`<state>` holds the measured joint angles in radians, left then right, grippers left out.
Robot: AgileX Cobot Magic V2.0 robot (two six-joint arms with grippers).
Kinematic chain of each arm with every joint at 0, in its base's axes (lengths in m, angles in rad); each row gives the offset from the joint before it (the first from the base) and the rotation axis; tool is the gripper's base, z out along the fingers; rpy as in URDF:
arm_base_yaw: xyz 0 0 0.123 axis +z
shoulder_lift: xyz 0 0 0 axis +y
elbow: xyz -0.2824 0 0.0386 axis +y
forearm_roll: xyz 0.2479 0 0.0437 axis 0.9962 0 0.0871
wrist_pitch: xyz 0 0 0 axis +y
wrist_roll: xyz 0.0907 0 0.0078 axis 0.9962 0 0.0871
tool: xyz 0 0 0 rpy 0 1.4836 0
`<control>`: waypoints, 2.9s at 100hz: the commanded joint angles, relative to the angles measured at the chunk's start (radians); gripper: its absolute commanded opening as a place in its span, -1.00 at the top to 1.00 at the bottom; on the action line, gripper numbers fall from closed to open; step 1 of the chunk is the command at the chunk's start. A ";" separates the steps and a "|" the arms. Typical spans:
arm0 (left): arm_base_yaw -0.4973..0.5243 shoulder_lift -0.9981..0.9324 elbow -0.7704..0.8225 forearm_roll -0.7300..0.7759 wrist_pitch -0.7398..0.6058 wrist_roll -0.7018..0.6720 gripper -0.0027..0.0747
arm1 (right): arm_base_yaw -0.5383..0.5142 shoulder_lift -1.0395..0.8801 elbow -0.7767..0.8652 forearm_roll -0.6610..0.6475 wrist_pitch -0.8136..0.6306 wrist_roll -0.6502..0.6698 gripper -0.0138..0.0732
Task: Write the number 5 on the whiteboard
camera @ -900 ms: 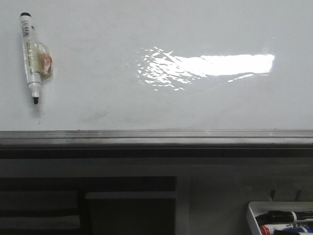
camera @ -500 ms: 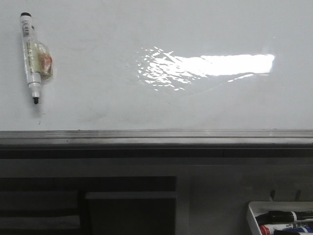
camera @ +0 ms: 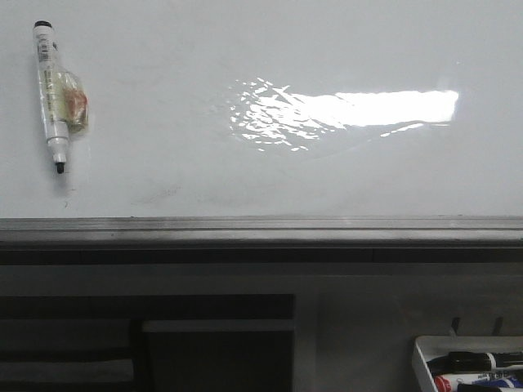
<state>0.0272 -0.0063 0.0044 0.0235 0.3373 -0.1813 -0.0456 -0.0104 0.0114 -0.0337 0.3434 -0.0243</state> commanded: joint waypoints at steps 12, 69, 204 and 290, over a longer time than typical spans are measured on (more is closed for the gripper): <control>0.000 -0.028 0.018 -0.001 -0.067 -0.010 0.98 | -0.007 -0.019 0.026 -0.003 -0.017 -0.009 0.82; 0.000 -0.028 0.018 0.192 -0.114 -0.010 0.98 | -0.007 -0.019 0.026 -0.003 -0.017 -0.009 0.82; -0.002 0.199 -0.212 0.029 -0.159 -0.012 0.98 | -0.007 0.114 -0.088 0.254 -0.194 0.000 0.82; -0.222 0.432 -0.285 0.027 -0.453 -0.012 -0.08 | 0.005 0.306 -0.206 0.224 -0.172 0.000 0.82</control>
<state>-0.1119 0.3870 -0.2452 0.0500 -0.0175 -0.1813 -0.0456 0.2778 -0.1578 0.1986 0.2656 -0.0171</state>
